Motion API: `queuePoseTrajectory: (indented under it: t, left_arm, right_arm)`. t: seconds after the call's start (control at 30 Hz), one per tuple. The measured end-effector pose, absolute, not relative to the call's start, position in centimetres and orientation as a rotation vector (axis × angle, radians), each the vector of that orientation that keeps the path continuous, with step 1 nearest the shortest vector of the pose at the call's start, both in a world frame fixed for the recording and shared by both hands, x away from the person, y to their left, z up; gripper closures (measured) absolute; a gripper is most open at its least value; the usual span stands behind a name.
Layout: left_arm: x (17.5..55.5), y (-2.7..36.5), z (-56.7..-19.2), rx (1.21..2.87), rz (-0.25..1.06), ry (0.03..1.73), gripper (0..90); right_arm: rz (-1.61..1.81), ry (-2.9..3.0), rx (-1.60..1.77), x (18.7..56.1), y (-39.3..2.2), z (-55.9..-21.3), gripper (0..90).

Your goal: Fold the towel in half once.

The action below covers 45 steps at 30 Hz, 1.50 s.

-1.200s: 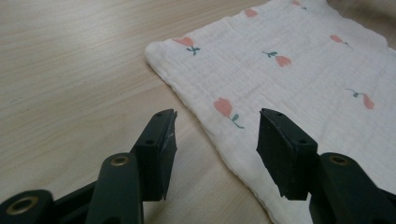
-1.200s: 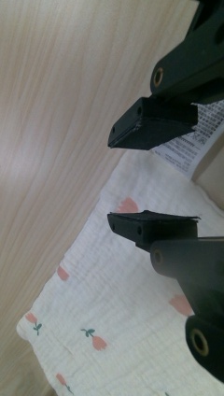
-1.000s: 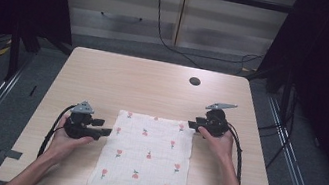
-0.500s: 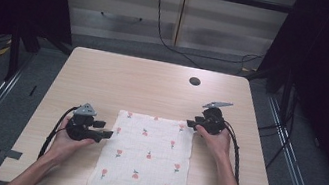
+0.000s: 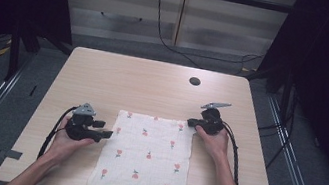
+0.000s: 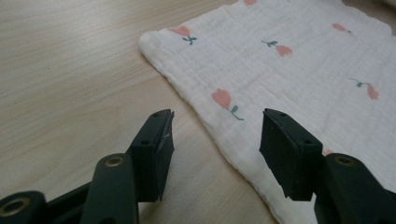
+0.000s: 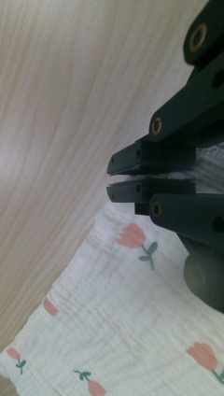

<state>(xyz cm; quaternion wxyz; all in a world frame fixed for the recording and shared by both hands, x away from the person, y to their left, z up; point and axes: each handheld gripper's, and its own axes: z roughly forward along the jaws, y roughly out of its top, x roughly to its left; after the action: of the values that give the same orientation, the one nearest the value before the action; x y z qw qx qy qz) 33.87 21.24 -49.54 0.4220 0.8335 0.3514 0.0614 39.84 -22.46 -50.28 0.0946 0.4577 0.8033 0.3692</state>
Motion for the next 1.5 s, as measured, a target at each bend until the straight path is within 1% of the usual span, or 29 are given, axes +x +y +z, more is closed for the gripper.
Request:
queuePoseTrajectory:
  t: [0.27, 0.37, 0.4, 0.43, 0.47, 0.5, 0.63, 0.73, 0.8, 0.87, 0.9, 0.97, 1.13, 1.17, 1.3, 1.33, 1.4, 1.5]
  left_arm:
    - [34.2, 21.4, -49.6, 2.083, 0.143, 0.898, 43.8]
    - [34.2, 21.5, -49.2, 2.041, 0.125, 0.909, 43.2]
    - [34.3, 21.4, -49.0, 2.044, 0.129, 0.912, 42.7]
    - [34.5, 21.1, -48.4, 2.042, 0.127, 0.896, 39.5]
    - [34.5, 21.1, -48.4, 2.042, 0.127, 0.896, 39.3]
    - [35.0, 21.0, -47.9, 2.014, 0.126, 0.897, 39.1]
    - [36.2, 20.5, -47.3, 2.004, 0.126, 0.897, 38.0]
    - [37.9, 20.0, -47.0, 1.984, 0.119, 0.915, 37.9]
    - [39.2, 19.7, -47.4, 1.986, 0.115, 0.943, 39.6]
    - [40.3, 19.2, -47.9, 2.009, 0.128, 0.952, 45.3]
    - [40.6, 19.0, -48.2, 2.008, 0.131, 0.957, 45.3]
    - [41.4, 18.5, -48.7, 2.021, 0.151, 0.948, 48.8]
    - [42.2, 18.2, -49.3, 2.040, 0.159, 0.971, 51.5]
    - [42.4, 18.0, -49.9, 2.062, 0.157, 0.977, 54.7]
    - [42.4, 17.7, -50.2, 2.080, 0.167, 0.977, 55.5]
    - [42.4, 17.7, -50.2, 2.080, 0.167, 0.977, 53.8]
    - [42.4, 17.6, -50.3, 2.104, 0.172, 0.968, 53.5]
    - [42.3, 17.5, -50.3, 2.112, 0.186, 0.958, 54.9]
  right_arm:
    - [1.181, 2.356, 1.337, 39.4, -22.6, -49.2, 87.0]
    - [1.214, 2.342, 1.329, 39.1, -22.6, -48.7, 87.0]
    - [1.219, 2.343, 1.317, 39.1, -22.6, -48.5, 87.0]
    - [1.216, 2.340, 1.304, 39.0, -22.5, -48.1, 86.9]
    - [1.223, 2.338, 1.305, 38.9, -22.6, -47.9, 87.0]
    - [1.237, 2.331, 1.296, 38.8, -22.6, -47.7, 87.0]
    - [1.260, 2.318, 1.280, 38.4, -22.7, -47.3, 86.9]
    - [1.251, 2.324, 1.258, 38.1, -22.6, -47.0, 86.7]
    - [1.240, 2.330, 1.250, 38.1, -22.4, -46.9, 86.7]
    - [1.249, 2.337, 1.252, 38.0, -22.3, -47.1, 86.8]
    - [1.249, 2.337, 1.252, 38.0, -22.3, -47.1, 86.8]
    - [1.259, 2.340, 1.242, 37.9, -22.1, -47.3, 86.7]
    - [1.263, 2.341, 1.249, 37.9, -22.3, -47.7, 86.6]
    - [1.263, 2.342, 1.254, 37.8, -22.4, -47.9, 86.6]
    - [1.280, 2.331, 1.260, 37.5, -22.6, -48.2, 86.6]
    - [1.280, 2.331, 1.260, 37.5, -22.6, -48.2, 86.6]
    - [1.297, 2.323, 1.260, 37.3, -22.6, -48.3, 86.6]
    - [1.307, 2.319, 1.260, 37.2, -22.7, -48.4, 86.4]
